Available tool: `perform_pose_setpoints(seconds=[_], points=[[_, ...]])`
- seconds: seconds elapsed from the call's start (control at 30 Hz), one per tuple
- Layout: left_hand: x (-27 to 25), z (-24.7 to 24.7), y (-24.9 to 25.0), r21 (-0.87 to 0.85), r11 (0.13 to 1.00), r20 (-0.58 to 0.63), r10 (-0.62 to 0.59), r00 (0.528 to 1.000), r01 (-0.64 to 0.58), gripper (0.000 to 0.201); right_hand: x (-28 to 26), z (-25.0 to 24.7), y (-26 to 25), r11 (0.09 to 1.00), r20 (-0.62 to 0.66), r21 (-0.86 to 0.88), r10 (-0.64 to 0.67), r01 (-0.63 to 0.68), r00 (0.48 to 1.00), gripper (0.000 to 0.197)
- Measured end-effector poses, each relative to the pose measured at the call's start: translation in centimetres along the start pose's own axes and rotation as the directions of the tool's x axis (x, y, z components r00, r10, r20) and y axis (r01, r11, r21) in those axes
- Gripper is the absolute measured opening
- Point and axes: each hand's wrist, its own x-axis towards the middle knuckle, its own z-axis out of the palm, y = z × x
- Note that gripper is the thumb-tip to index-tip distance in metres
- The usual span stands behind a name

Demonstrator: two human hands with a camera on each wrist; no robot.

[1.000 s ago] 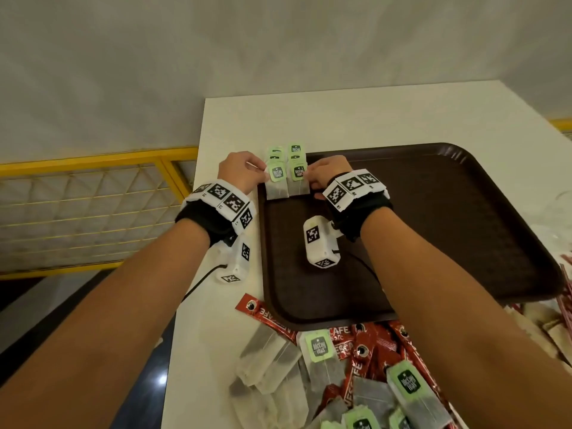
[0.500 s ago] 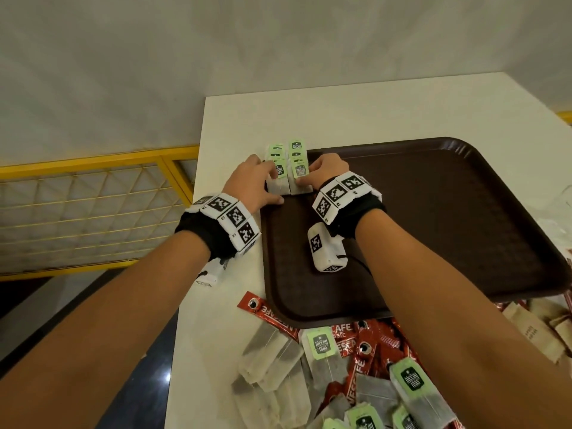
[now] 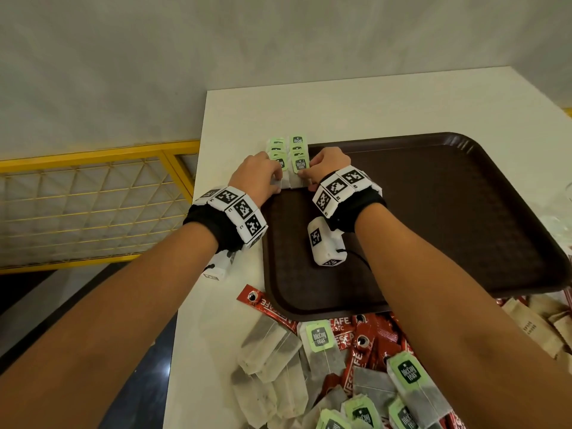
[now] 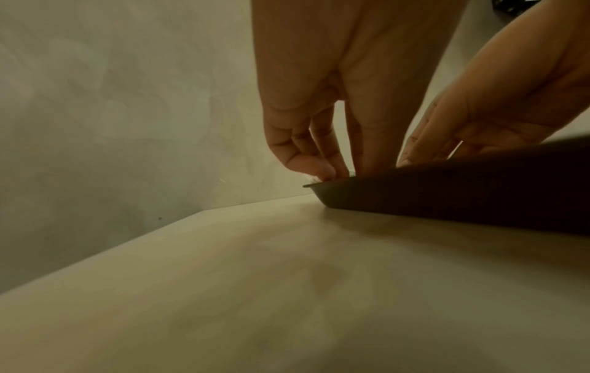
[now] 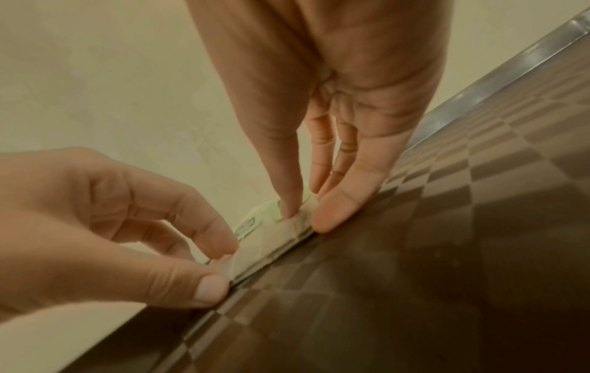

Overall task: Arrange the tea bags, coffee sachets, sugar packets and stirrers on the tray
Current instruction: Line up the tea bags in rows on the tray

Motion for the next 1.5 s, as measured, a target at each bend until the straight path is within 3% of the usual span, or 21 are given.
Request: perform_pose_setpoints(seconds=[0.4, 0.5, 0.67, 0.87, 0.97, 1.1, 1.2, 1.33, 1.5], points=[[-0.4, 0.0, 0.2, 0.066, 0.997, 0.017, 0.042, 0.999, -0.043, 0.024, 0.5, 0.6, 0.2, 0.999, -0.021, -0.003, 0.043, -0.043, 0.999, 0.023], [-0.3, 0.0, 0.3, 0.075, 0.996, 0.026, 0.053, 0.998, -0.055, 0.024, 0.6, 0.5, 0.1, 0.999, -0.014, -0.005, 0.046, -0.046, 0.999, 0.011], [-0.6, -0.3, 0.3, 0.076, 0.996, 0.021, 0.053, 0.998, -0.055, 0.023, 0.1, 0.3, 0.0, 0.998, -0.019, -0.018, 0.059, -0.060, 0.998, 0.018], [-3.9, -2.4, 1.4, -0.097, 0.993, -0.042, 0.061, 0.997, -0.064, 0.026, -3.7, -1.6, 0.0, 0.992, -0.068, -0.072, -0.113, 0.108, 0.991, 0.031], [-8.3, -3.7, 2.9, -0.224, 0.973, 0.062, 0.074, 0.995, -0.059, 0.025, -7.2, -3.3, 0.9, 0.982, 0.012, -0.043, -0.183, 0.183, 0.983, 0.020], [-14.6, -3.6, 4.7, -0.196, 0.980, 0.279, 0.075, 0.957, -0.020, 0.021, -12.8, -5.5, 3.1, 0.981, 0.165, -0.027, -0.187, 0.194, 0.968, 0.007], [-17.6, -2.2, 6.0, -0.194, 0.980, 0.358, 0.020, 0.934, 0.053, 0.025, -16.1, -5.7, 4.7, 0.970, 0.294, -0.118, -0.169, 0.211, 0.941, 0.007], [-19.9, -0.3, 7.2, -0.122, 0.985, 0.351, -0.070, 0.934, 0.120, 0.036, -19.1, -6.1, 6.9, 0.914, 0.428, -0.323, -0.091, 0.246, 0.899, 0.014], [-20.7, 1.0, 8.8, -0.023, 0.978, 0.291, -0.190, 0.938, 0.205, 0.052, -22.4, -8.1, 9.4, 0.854, 0.410, -0.475, 0.001, 0.213, 0.912, 0.027]])
